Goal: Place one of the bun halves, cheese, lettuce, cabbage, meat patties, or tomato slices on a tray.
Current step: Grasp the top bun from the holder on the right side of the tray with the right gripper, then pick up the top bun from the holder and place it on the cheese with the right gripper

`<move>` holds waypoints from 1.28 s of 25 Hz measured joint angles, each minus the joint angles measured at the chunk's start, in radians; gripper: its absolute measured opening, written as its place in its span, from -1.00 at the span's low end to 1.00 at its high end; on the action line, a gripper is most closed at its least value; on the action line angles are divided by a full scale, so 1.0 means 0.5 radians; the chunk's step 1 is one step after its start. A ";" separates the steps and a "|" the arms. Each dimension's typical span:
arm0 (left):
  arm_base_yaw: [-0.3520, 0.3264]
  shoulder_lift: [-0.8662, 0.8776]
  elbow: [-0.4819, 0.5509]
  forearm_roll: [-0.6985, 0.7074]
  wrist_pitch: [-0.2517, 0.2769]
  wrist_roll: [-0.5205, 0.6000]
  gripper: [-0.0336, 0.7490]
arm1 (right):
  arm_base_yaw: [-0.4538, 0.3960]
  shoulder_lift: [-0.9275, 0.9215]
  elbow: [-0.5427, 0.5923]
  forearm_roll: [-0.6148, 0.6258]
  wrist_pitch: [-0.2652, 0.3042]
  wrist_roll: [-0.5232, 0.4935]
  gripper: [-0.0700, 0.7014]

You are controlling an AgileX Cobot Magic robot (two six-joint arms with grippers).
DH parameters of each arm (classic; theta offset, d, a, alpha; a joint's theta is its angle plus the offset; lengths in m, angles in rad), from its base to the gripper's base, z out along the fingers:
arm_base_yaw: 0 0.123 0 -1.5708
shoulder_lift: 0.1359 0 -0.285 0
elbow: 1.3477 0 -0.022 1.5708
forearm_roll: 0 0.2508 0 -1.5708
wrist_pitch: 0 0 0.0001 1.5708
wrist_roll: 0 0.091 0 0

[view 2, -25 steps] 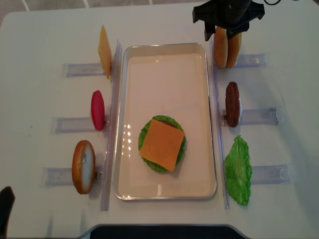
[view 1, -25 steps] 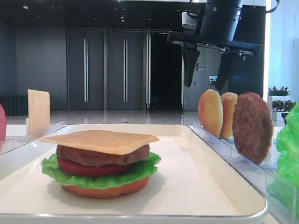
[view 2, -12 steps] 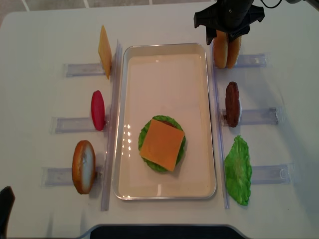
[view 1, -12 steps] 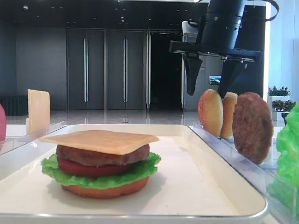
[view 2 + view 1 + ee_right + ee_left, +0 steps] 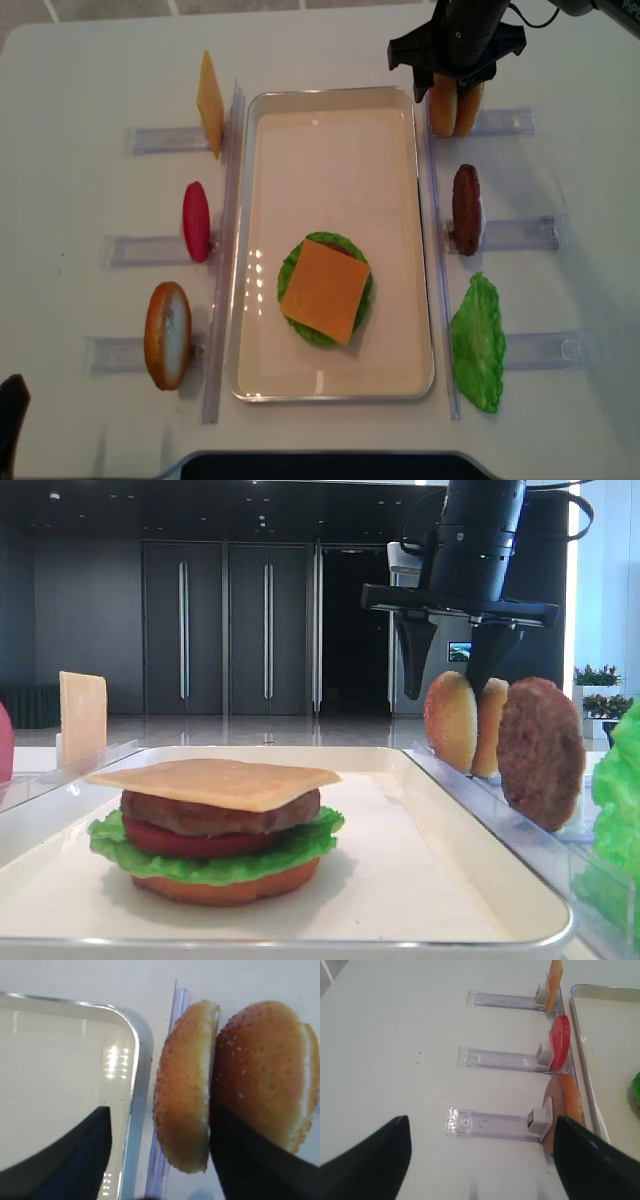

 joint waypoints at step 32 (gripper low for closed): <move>0.000 0.000 0.000 0.000 0.000 0.000 0.85 | 0.071 -0.335 0.000 0.153 0.160 0.000 -0.30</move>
